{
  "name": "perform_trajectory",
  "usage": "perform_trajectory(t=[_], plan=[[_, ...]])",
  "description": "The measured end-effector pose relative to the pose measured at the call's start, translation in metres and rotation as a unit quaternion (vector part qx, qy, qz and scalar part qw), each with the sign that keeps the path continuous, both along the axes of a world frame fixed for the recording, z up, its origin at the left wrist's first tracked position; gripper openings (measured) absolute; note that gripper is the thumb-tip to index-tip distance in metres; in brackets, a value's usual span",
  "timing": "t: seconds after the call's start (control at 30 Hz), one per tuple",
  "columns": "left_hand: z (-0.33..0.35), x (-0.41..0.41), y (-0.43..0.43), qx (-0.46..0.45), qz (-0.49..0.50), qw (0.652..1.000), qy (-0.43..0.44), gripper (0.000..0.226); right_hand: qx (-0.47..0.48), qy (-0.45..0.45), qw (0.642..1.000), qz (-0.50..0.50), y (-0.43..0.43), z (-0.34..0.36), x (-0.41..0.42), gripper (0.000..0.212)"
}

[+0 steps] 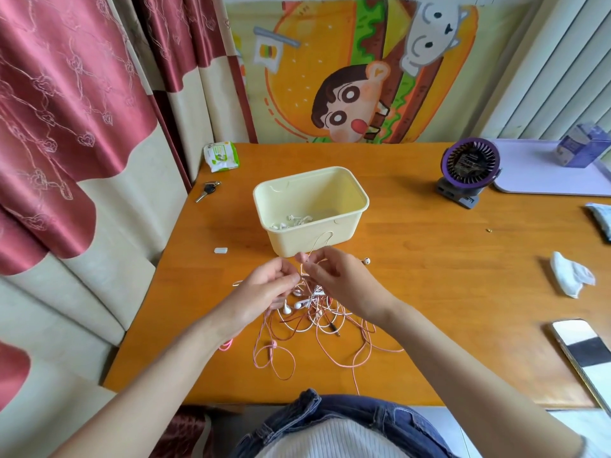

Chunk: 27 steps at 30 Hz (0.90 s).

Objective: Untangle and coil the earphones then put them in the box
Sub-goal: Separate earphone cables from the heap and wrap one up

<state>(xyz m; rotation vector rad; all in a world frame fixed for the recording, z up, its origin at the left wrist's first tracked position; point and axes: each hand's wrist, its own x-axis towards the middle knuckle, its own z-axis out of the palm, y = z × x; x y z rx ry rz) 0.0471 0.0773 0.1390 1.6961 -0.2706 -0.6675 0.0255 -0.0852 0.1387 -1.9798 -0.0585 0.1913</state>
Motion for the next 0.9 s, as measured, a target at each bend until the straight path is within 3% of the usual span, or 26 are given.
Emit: perform_trajectory(t=[0.1, 0.27, 0.53, 0.67, 0.9], plan=[[0.001, 0.002, 0.000, 0.018, -0.009, 1.000, -0.009, 0.014, -0.072, 0.030, 0.997, -0.019, -0.004, -0.006, 0.002, 0.023], [-0.001, 0.006, 0.001, 0.054, -0.018, 0.998, -0.026, 0.013, -0.151, -0.009, 0.988, -0.015, -0.008, -0.008, 0.002, 0.023], [-0.003, 0.009, 0.004, 0.020, 0.019, 0.998, -0.052, 0.011, -0.141, -0.038, 0.989, 0.027, -0.022, -0.006, 0.007, 0.016], [-0.003, 0.009, 0.002, 0.052, -0.001, 0.996, -0.075, 0.011, -0.123, -0.038, 0.991, 0.026, -0.020, -0.005, 0.007, 0.016], [-0.007, 0.008, 0.001, 0.028, 0.011, 0.999, -0.041, 0.011, -0.082, -0.025, 0.996, 0.036, -0.018, 0.000, 0.008, 0.020]])
